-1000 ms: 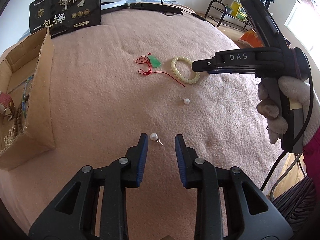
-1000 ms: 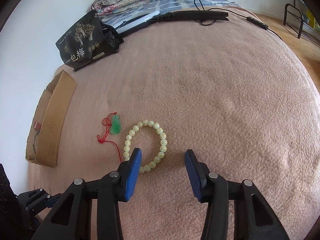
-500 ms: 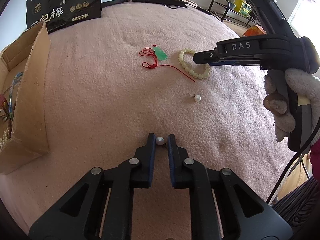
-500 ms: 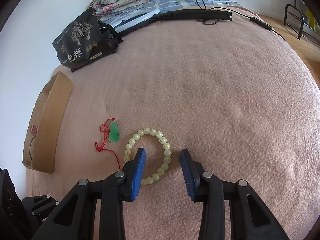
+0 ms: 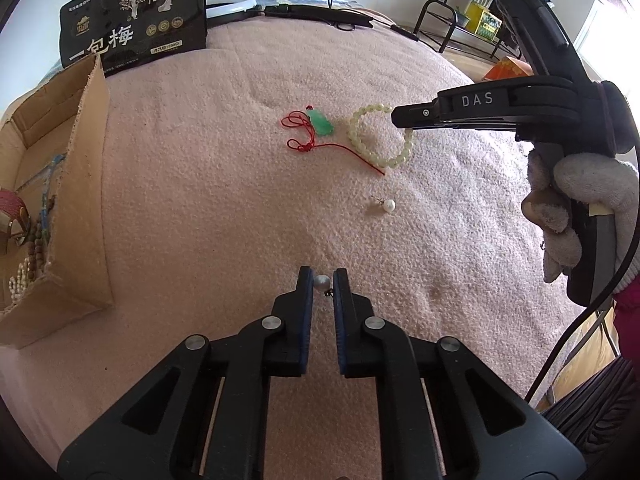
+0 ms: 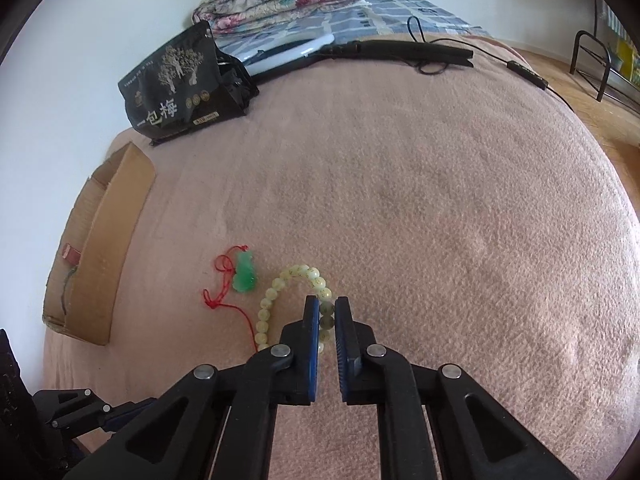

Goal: Organize jewelry
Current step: 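Close the left tool on the pearl earring while the right tool grasps the bead bracelet, then carry the earring in the left tool while the right tool carries the bracelet over the box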

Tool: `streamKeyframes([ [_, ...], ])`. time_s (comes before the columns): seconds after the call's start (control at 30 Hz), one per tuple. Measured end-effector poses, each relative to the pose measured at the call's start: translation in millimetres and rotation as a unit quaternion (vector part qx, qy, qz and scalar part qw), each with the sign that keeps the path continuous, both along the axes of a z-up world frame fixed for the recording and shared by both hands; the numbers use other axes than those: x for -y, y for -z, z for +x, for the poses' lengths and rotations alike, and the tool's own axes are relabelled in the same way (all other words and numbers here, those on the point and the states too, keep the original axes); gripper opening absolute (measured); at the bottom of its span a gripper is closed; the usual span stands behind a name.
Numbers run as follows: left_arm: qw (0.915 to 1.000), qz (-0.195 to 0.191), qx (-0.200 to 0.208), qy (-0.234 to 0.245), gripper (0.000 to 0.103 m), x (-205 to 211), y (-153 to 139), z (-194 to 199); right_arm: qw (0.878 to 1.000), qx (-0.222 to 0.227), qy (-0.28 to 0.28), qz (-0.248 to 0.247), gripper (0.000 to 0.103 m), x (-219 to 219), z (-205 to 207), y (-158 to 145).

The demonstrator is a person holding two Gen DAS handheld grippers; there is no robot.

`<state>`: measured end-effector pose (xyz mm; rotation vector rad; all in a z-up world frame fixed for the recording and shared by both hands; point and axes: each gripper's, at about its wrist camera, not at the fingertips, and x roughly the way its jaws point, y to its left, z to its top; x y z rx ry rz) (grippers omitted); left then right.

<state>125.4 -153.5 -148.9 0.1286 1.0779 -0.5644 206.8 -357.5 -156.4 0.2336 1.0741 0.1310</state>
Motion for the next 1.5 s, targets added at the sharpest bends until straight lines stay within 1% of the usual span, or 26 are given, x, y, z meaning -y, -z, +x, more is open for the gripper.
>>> streamKeyframes([
  [0.2,0.9998,-0.016,0.011,-0.006,0.008,-9.4,-15.3,-4.6,1.0,0.027,-0.001,0.004,0.005,-3.9,-7.6,-18.8],
  [0.37,0.9995,-0.022,0.019,-0.01,0.008,-14.6,-24.4,-7.8,0.999,0.048,-0.006,0.004,0.005,-9.6,-12.5,-34.5],
  [0.53,0.999,-0.032,0.025,-0.017,0.008,-21.6,-33.4,-5.8,0.998,0.062,-0.008,0.003,0.005,-11.3,-17.3,-47.5],
  [0.7,0.998,-0.045,0.035,-0.029,0.008,-32.4,-46.0,-3.7,0.996,0.084,-0.013,0.01,0.005,-18.6,-23.2,-67.3],
  [0.93,0.9955,-0.057,0.055,-0.051,0.008,-54.8,-65.0,-1.7,0.993,0.111,-0.034,0.014,0.005,-41.8,-27.1,-92.7],
  [1.2,0.9897,-0.073,0.074,-0.099,0.008,-97.6,-84.7,8.9,0.988,0.137,-0.066,0.023,0.005,-80.0,-29.6,-115.5],
  [1.33,0.9868,-0.074,0.085,-0.117,0.008,-115.7,-92.9,16.0,0.986,0.145,-0.081,0.031,0.005,-100.2,-24.7,-124.1],
  [1.5,0.9825,-0.072,0.097,-0.142,0.008,-138.6,-103.2,33.9,0.982,0.152,-0.101,0.043,0.005,-129.9,-13.9,-128.7],
])
